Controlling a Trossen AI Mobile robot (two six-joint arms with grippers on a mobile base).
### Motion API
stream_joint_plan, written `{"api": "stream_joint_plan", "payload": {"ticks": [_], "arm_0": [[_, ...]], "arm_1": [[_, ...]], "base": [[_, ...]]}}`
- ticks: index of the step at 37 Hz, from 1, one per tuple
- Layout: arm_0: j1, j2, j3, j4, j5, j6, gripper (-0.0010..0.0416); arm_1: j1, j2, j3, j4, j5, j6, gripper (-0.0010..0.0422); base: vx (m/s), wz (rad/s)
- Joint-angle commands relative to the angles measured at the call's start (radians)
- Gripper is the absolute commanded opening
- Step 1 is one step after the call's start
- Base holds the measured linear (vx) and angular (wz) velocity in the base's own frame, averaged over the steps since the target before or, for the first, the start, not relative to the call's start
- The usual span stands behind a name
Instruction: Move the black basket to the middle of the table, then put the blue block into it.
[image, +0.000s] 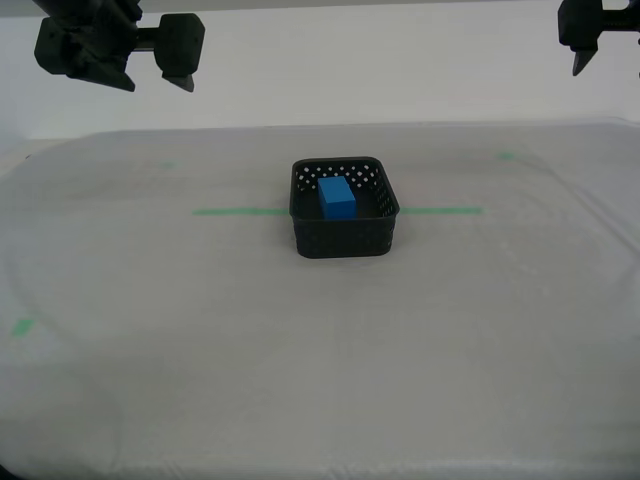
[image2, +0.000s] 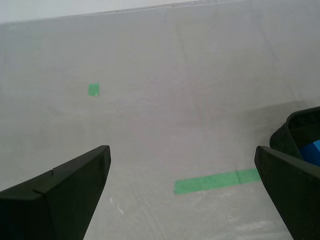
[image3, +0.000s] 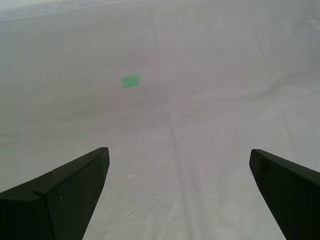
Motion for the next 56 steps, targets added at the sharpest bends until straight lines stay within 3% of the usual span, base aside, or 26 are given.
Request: {"api": "stream_joint_plan", "payload": {"ticks": [1, 56], "arm_0": [[0.0, -0.001, 0.001, 0.002, 0.001, 0.0, 0.0394], [0.0, -0.001, 0.0, 0.002, 0.001, -0.001, 0.0394]], "arm_1": [[0.0, -0.001, 0.001, 0.002, 0.002, 0.003, 0.0396], [0.0, 0.0, 0.001, 0.002, 0.002, 0.003, 0.0396]], "base": [[0.0, 0.0], [0.0, 0.0]]}}
